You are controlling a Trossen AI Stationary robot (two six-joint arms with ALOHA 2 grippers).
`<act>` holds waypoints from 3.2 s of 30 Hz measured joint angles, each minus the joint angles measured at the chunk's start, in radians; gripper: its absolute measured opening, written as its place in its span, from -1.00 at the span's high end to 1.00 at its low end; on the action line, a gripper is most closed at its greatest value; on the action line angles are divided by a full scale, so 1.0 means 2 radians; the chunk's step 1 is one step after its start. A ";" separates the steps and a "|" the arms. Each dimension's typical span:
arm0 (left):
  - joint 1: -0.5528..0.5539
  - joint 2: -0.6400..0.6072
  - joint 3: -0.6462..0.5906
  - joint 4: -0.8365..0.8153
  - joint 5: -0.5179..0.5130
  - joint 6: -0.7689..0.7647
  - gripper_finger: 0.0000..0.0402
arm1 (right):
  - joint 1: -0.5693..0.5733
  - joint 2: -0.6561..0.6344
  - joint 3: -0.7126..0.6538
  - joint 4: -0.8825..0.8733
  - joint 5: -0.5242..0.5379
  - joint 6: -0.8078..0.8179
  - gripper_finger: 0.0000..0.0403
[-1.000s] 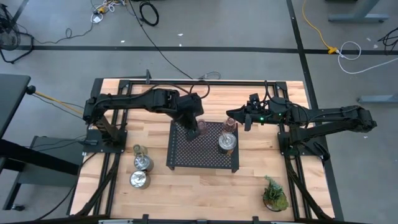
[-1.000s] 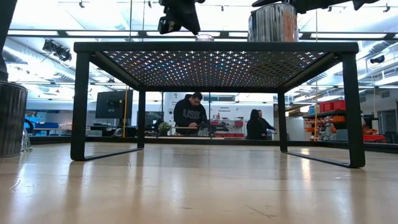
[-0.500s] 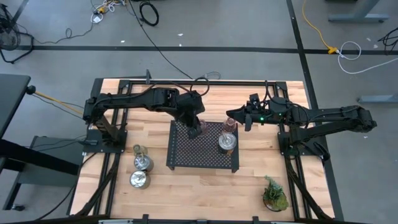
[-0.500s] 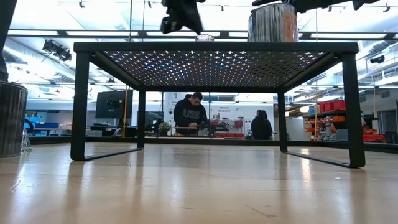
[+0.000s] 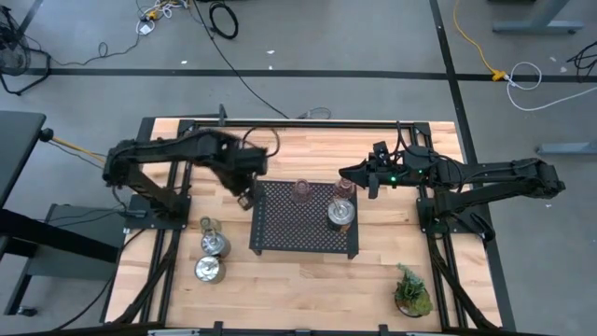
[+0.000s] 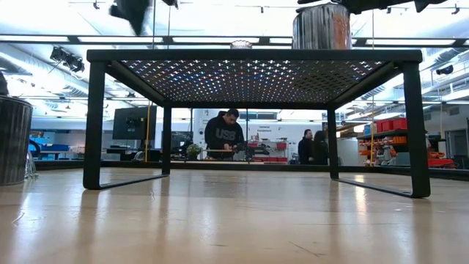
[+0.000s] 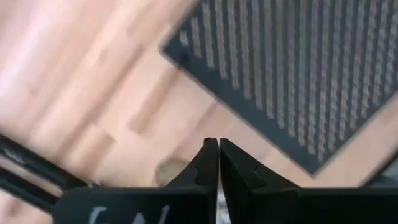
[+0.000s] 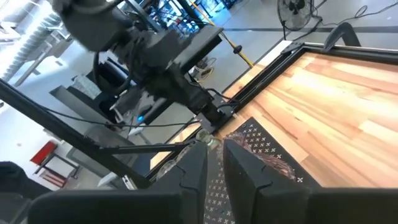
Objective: Pick & Place candle stick holders
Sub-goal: Put the green candle holder on the shelf
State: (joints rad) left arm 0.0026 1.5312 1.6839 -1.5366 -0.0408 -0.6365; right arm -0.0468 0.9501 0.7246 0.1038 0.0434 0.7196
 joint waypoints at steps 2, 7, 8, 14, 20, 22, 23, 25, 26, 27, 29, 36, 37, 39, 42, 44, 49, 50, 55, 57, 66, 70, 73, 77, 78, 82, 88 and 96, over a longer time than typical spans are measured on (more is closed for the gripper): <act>-0.019 -0.021 -0.022 -0.012 0.011 -0.030 0.92 | 0.000 0.000 0.000 0.004 0.000 -0.001 0.74; -0.053 -0.089 -0.146 0.002 0.023 -0.118 0.92 | 0.000 0.000 0.000 0.012 -0.004 -0.002 0.74; -0.057 -0.106 -0.171 -0.005 0.029 -0.137 0.92 | 0.000 0.000 0.000 0.011 -0.004 -0.002 0.74; -0.079 -0.169 -0.291 -0.006 0.064 -0.219 0.92 | 0.000 0.000 0.000 0.012 -0.004 -0.002 0.74; -0.091 -0.182 -0.332 0.012 0.071 -0.226 0.84 | 0.000 0.000 0.000 0.012 0.009 0.000 0.74; -0.092 -0.182 -0.347 0.030 0.075 -0.212 0.78 | 0.000 0.000 0.000 0.012 0.013 0.001 0.74; -0.092 -0.182 -0.356 0.041 0.081 -0.210 0.74 | 0.000 0.000 0.000 0.012 0.013 0.001 0.74; -0.093 -0.181 -0.376 0.062 0.090 -0.210 0.66 | 0.000 0.000 0.000 0.012 0.013 0.001 0.74; -0.093 -0.181 -0.387 0.071 0.092 -0.211 0.62 | 0.000 0.000 0.000 0.012 0.013 0.001 0.74; -0.093 -0.181 -0.397 0.084 0.096 -0.213 0.57 | 0.000 0.000 0.000 0.012 0.013 0.001 0.74; -0.092 -0.181 -0.413 0.097 0.104 -0.216 0.49 | 0.000 0.000 0.000 0.012 0.013 0.001 0.74; -0.092 -0.181 -0.429 0.102 0.092 -0.222 0.24 | 0.000 0.000 0.000 0.012 0.019 0.002 0.74; -0.092 -0.181 -0.429 0.104 0.086 -0.222 0.22 | 0.000 0.000 0.000 0.012 0.022 0.002 0.74; -0.092 -0.181 -0.429 0.114 0.070 -0.224 0.19 | 0.000 0.000 0.000 0.012 0.023 0.001 0.74; -0.092 -0.181 -0.429 0.128 0.058 -0.226 0.17 | 0.000 0.000 0.000 0.012 0.023 0.001 0.74; -0.092 -0.181 -0.429 0.132 0.058 -0.226 0.18 | 0.000 0.000 0.000 0.012 0.023 0.001 0.74; -0.092 -0.180 -0.429 0.133 0.058 -0.226 0.32 | 0.000 0.000 0.000 0.012 0.023 0.001 0.74; -0.092 -0.180 -0.429 0.133 0.057 -0.226 0.36 | 0.000 0.000 0.000 0.012 0.023 0.001 0.74; -0.092 -0.180 -0.429 0.133 0.047 -0.226 0.58 | 0.000 0.000 0.000 0.012 0.023 0.000 0.74; -0.092 -0.180 -0.429 0.133 0.047 -0.226 0.63 | 0.000 0.000 0.000 0.012 0.023 0.000 0.74; -0.092 -0.180 -0.429 0.133 0.032 -0.226 0.55 | 0.000 0.000 0.000 0.011 0.023 0.000 0.74; -0.092 -0.180 -0.429 0.134 0.032 -0.226 0.49 | 0.000 0.000 0.000 0.011 0.023 0.000 0.74; -0.092 -0.180 -0.429 0.135 0.033 -0.227 0.49 | 0.000 0.000 0.000 0.011 0.023 0.000 0.74; -0.092 -0.180 -0.439 0.144 0.043 -0.227 0.48 | 0.000 0.000 0.000 0.011 0.023 0.000 0.74; -0.092 -0.180 -0.445 0.149 0.046 -0.230 0.48 | 0.000 0.000 0.000 0.011 0.023 0.000 0.74; -0.092 -0.180 -0.469 0.165 0.057 -0.239 0.48 | 0.000 0.000 0.000 0.011 0.023 0.000 0.74; -0.092 -0.181 -0.473 0.173 0.067 -0.209 0.62 | 0.000 0.000 0.000 0.011 0.033 0.000 0.74; -0.090 -0.180 -0.454 0.159 0.072 -0.154 0.82 | 0.000 0.000 0.000 0.011 0.036 0.000 0.74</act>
State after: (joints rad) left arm -0.1774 1.1721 0.7766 -1.2194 0.1033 -0.9450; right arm -0.0467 0.9504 0.7242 0.1265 0.1162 0.7193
